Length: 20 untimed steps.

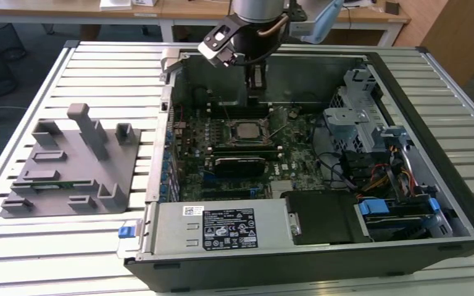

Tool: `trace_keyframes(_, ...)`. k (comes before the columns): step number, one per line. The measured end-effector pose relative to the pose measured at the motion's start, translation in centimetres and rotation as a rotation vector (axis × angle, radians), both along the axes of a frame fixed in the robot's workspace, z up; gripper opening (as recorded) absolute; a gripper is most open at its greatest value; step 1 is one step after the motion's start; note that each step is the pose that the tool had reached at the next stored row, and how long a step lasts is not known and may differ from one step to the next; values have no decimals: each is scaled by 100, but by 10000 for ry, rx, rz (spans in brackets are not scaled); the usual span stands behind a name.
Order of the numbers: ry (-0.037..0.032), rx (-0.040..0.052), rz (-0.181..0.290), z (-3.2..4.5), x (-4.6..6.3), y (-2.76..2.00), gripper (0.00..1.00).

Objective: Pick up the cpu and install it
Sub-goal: 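Close the cpu cover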

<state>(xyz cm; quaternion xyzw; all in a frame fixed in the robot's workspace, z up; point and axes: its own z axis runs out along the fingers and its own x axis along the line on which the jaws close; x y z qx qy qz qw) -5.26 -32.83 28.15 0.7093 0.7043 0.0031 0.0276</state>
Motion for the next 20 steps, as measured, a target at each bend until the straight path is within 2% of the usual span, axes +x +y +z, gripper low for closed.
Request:
trace_keyframes(5, 0, -1, -6, 0, 1, -93, 11)
trace_keyframes(9, 0, -1, -7, -2, 60, -96, 11)
trace_keyframes(17, 3, -1, -7, -26, 342, -88, 11)
trace_keyframes(20, 25, -1, -7, -46, 457, -74, 11)
